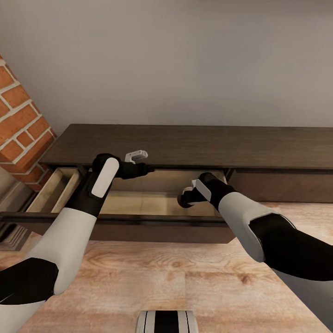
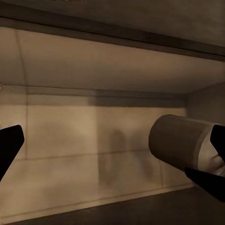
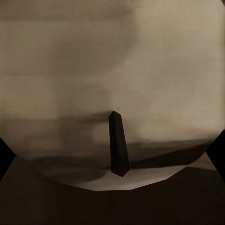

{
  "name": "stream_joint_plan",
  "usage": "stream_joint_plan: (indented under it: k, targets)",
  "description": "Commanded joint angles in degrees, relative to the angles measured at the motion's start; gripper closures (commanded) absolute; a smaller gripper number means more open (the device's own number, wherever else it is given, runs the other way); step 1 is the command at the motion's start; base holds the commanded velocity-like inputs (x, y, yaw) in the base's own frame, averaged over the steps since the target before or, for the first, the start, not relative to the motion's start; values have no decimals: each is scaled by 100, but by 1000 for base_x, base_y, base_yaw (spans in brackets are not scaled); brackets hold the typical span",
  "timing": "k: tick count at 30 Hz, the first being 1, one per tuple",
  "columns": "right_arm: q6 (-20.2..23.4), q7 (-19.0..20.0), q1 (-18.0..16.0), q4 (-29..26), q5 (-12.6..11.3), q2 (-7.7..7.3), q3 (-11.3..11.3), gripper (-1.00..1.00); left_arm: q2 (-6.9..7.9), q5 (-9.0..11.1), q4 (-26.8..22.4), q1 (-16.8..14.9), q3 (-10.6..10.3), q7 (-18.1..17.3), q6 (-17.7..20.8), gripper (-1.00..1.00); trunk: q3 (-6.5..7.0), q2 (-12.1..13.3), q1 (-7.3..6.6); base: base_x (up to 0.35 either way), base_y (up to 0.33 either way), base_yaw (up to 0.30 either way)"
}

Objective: Place each of the two pumpkins and all three candles from the living room inside a cabinet in the living room (use any cabinet), then make sure every cabinet is closed, and position the cauldron so it is next to a table in the living room.

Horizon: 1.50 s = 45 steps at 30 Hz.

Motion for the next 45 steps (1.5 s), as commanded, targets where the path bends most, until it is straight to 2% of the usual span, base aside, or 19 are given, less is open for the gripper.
stream_joint_plan:
  k: [1, 14, 40, 45]
  targets:
    - [22, -47, -3, -7, -62, 0, 29, 100, 2, 60, -4, -3, -9, 56, 11, -100, -26, -3, 1, 0, 0, 0]
    - [30, -77, -4, -6, -56, 0, 27, 100, 0, 60, -16, -7, -10, 47, 19, -100, -383, -20, 35, 0, 0, 0]
    - [30, -96, -2, 96, -47, 0, 27, 100, 4, 78, -22, -5, -4, 25, 20, -100, -387, -20, 35, 30, 6, 0]
    - [30, -96, -4, 114, -47, 0, 27, 100, 3, 78, -22, -6, -4, 25, 20, -100, -498, -27, 48, 0, 0, 0]
